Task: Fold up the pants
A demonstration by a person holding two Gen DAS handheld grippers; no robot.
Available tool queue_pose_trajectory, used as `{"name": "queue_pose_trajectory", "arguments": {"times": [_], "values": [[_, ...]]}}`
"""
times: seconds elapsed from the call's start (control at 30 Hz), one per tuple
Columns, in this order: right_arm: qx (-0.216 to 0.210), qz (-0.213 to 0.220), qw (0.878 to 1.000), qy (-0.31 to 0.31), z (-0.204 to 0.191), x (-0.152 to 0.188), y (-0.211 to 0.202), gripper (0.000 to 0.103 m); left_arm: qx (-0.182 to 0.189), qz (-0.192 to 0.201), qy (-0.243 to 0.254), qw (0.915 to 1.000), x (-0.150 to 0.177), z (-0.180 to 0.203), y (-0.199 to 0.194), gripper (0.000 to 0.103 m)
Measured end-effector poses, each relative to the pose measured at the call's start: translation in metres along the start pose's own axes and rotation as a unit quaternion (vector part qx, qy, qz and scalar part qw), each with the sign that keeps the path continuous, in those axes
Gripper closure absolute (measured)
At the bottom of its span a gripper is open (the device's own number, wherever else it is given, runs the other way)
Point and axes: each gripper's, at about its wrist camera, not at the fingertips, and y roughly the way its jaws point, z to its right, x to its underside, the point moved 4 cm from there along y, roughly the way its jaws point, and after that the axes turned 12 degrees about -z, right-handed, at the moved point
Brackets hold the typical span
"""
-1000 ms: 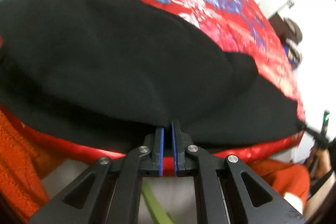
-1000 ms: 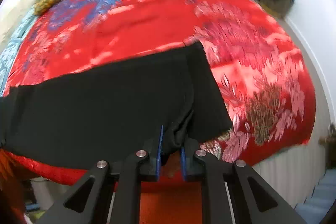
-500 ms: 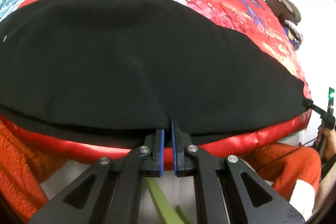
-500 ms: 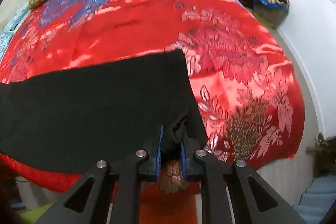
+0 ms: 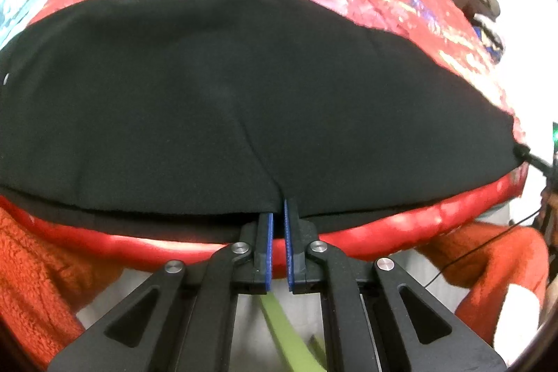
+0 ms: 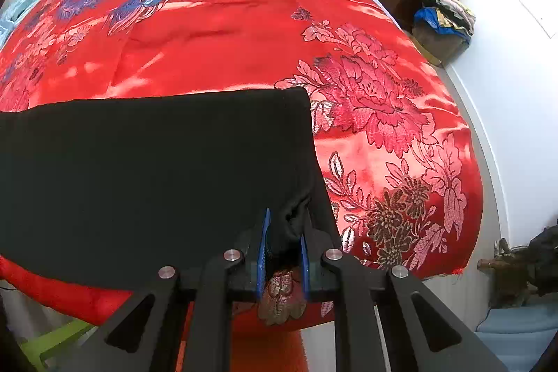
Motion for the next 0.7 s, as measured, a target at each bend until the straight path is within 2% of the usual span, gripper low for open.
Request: {"name": "queue_pose_trajectory", "arguments": {"times": [0.07, 0.17, 0.23, 0.3, 0.37, 0.47, 0.53, 0.7], "values": [[-0.005, 0.000, 1.000, 0.004, 0.002, 0.000, 0.000, 0.088, 0.012, 0.006, -0.004, 0.9999, -0.002, 0.000, -0.004, 0.100], [-0.002, -0.001, 1.000, 0.005, 0.001, 0.000, 0.001, 0.088, 0.053, 0.002, -0.025, 0.9983, -0.002, -0.010, -0.007, 0.097], [-0.001, -0.001, 1.000, 0.004, 0.000, 0.001, 0.001, 0.088, 0.070, -0.004, -0.047, 0.9964, -0.003, -0.018, -0.006, 0.088], [-0.003, 0.000, 1.000, 0.006, 0.000, 0.001, 0.001, 0.088, 0.083, -0.006, -0.073, 0.9939, -0.001, -0.027, -0.004, 0.063], [-0.006, 0.000, 1.000, 0.006, 0.000, 0.001, 0.001, 0.088, 0.099, -0.005, -0.112, 0.9887, 0.002, -0.043, -0.005, 0.050], [-0.007, 0.000, 1.000, 0.004, -0.001, 0.001, 0.001, 0.088, 0.134, 0.002, -0.160, 0.9780, 0.003, -0.064, -0.008, 0.047], [-0.009, 0.000, 1.000, 0.004, 0.000, 0.001, 0.002, 0.088, 0.136, 0.013, -0.193, 0.9718, 0.003, -0.079, -0.010, 0.047], [-0.015, 0.001, 1.000, 0.006, 0.002, 0.001, 0.002, 0.088, 0.179, 0.028, -0.266, 0.9468, 0.007, -0.115, -0.012, 0.047]]}}
